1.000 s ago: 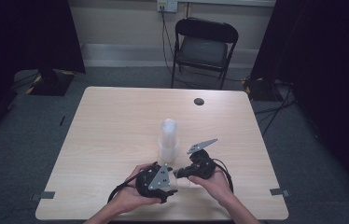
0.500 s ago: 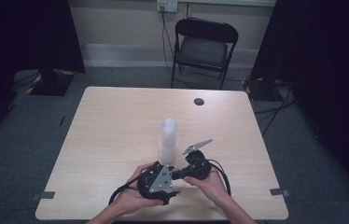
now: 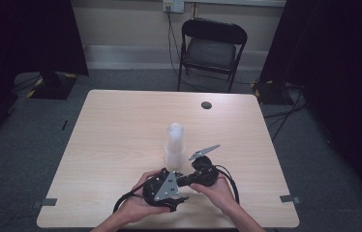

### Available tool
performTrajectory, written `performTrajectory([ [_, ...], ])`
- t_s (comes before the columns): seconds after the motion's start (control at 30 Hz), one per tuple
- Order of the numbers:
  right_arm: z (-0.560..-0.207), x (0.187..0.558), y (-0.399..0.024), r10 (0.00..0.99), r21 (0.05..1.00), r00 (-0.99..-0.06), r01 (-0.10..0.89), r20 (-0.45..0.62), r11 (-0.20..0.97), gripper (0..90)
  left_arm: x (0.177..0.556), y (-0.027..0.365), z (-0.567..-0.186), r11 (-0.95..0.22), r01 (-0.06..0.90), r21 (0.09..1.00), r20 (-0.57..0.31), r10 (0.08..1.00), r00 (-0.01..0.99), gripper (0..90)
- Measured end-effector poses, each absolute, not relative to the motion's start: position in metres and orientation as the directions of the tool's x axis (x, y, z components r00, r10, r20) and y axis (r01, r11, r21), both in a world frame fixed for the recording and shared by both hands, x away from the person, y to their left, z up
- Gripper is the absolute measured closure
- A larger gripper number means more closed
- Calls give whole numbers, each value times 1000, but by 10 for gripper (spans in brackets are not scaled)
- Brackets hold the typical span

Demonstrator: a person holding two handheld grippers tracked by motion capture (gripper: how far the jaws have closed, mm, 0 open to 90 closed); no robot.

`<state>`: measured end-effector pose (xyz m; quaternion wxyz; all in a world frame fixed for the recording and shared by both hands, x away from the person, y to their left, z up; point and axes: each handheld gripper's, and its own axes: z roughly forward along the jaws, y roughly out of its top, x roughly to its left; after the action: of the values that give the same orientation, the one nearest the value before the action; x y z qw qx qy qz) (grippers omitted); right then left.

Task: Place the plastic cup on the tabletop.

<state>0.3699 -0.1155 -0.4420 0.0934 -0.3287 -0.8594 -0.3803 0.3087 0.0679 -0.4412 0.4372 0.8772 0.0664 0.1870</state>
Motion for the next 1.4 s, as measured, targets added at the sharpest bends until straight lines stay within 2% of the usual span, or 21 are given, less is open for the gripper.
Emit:
performTrajectory([
  [0.37, -439, 371, -125, 499, 630, -766, 630, 406, 454, 758, 312, 72, -442, -594, 1, 805, 236, 321, 917, 286],
  [0.8, -430, 369, -131, 487, 698, -779, 599, 396, 391, 713, 325, 87, -445, -499, 125, 857, 111, 418, 902, 285],
  [1.37, -416, 370, -143, 465, 781, -798, 549, 383, 298, 684, 335, 95, -446, -445, 190, 875, 40, 460, 887, 287],
  [1.4, -416, 370, -144, 467, 783, -796, 549, 384, 292, 684, 337, 95, -446, -441, 211, 872, 32, 482, 876, 287],
])
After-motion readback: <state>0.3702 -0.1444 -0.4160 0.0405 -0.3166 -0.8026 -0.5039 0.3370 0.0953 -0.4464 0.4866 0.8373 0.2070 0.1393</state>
